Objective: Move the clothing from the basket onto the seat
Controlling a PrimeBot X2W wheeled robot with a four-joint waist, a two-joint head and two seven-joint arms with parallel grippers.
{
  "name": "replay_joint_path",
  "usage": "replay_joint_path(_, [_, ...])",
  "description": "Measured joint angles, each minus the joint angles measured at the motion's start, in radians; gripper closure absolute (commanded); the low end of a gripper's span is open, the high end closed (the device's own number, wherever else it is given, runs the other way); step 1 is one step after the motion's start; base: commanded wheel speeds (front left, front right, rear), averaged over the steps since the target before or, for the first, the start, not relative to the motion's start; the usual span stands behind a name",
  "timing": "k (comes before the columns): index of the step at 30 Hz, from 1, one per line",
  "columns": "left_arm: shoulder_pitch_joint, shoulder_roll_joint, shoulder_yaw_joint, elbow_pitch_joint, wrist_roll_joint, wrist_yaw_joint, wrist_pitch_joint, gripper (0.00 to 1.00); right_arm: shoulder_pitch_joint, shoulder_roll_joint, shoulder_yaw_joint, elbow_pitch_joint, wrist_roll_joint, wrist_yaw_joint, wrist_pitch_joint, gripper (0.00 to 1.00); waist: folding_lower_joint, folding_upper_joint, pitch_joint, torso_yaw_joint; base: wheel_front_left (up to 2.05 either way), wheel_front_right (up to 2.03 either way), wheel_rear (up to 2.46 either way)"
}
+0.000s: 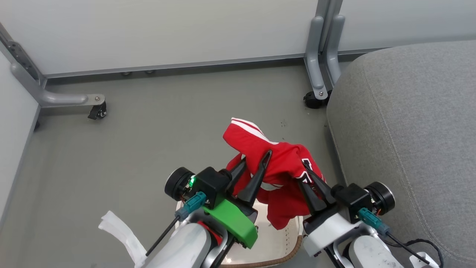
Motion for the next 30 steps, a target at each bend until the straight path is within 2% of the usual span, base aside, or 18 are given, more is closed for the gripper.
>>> replay_joint_path(20, [0.000,0.036,0.013,0.031,0.029,0.057,-0.049,0.00,0.039,0.021,-0.091,-0.015,0.007,0.000,0.000,1.00,0.0000,0.0000,-0.015,0.000,0.00,0.00,0.00])
replay_joint_path(30, [0.065,0.095,0.054,0.024,0.029,0.094,-0.078,0.00,0.058,0.030,-0.173,-0.091,0.017,0.000,0.000,1.00,0.0000,0.0000,-0.006,-0.046,0.00,0.00,0.00])
